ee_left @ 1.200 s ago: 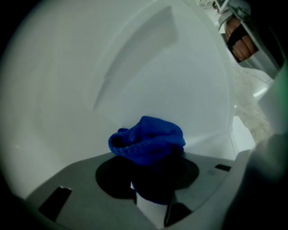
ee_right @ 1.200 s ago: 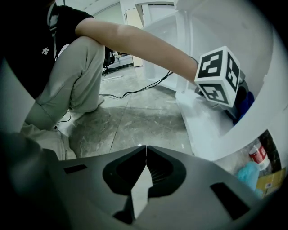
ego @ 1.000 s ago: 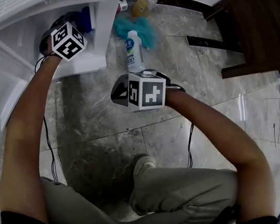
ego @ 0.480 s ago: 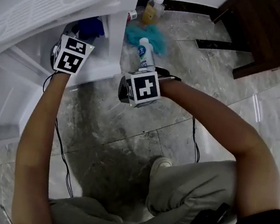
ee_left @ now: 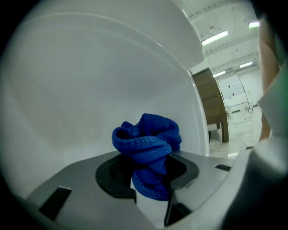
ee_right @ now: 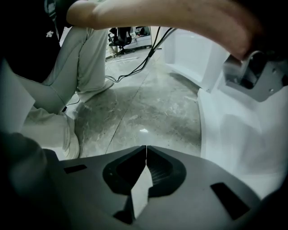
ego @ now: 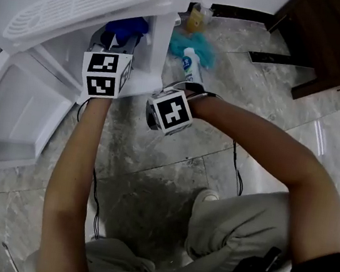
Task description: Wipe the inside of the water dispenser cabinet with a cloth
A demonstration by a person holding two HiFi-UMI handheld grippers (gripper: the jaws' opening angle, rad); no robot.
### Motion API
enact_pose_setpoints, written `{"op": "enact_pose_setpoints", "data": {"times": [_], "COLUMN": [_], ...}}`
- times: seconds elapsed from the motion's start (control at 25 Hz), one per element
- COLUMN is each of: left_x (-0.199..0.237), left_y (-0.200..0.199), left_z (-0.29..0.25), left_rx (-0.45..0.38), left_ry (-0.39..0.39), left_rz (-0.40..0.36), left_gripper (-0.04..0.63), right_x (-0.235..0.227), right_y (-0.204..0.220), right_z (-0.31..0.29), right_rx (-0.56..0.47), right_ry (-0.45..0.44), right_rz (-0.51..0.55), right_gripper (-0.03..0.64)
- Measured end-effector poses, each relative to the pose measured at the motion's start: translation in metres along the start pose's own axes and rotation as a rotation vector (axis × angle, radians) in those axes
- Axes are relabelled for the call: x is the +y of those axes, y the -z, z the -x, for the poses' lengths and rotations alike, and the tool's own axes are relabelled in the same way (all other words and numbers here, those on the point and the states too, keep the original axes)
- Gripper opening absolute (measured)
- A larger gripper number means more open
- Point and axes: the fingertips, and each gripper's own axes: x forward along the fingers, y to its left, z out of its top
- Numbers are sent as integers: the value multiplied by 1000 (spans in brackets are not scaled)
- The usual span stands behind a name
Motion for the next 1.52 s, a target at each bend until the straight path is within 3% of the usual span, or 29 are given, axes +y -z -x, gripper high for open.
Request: {"op": "enact_pose_setpoints", "data": {"times": [0.12,0.28,0.52,0.8,0.96,1.32,1.52], "left_x": [6,23,29,48,59,36,47], "left_y": [-31,-76,-82,-82,-85,-78,-77], "left_z": [-3,-11,-16,-38,-49,-26,-40], "left_rx": [-88,-206,-278,-237,-209,-237,-190], "left_ry": [-8,-83,-143,-173,-180,-194,-158], "left_rz": [30,76,131,109,39,64,63], "left_gripper": [163,162,155,155,155,155,155], "right_x": [11,28,28,39,47,43,50], "right_y": [15,28,42,43,55,48,29], "right_z": [-4,-5,1,4,6,-1,-5], "right_rx": [44,48,47,30,47,92,60], "right_ry": [-31,-82,-62,-53,-58,-77,-103], "right_rz": [-25,-63,-77,-34,-31,-9,46], "right_gripper": [-2,-2,-2,-2,-2,-2,-2]}}
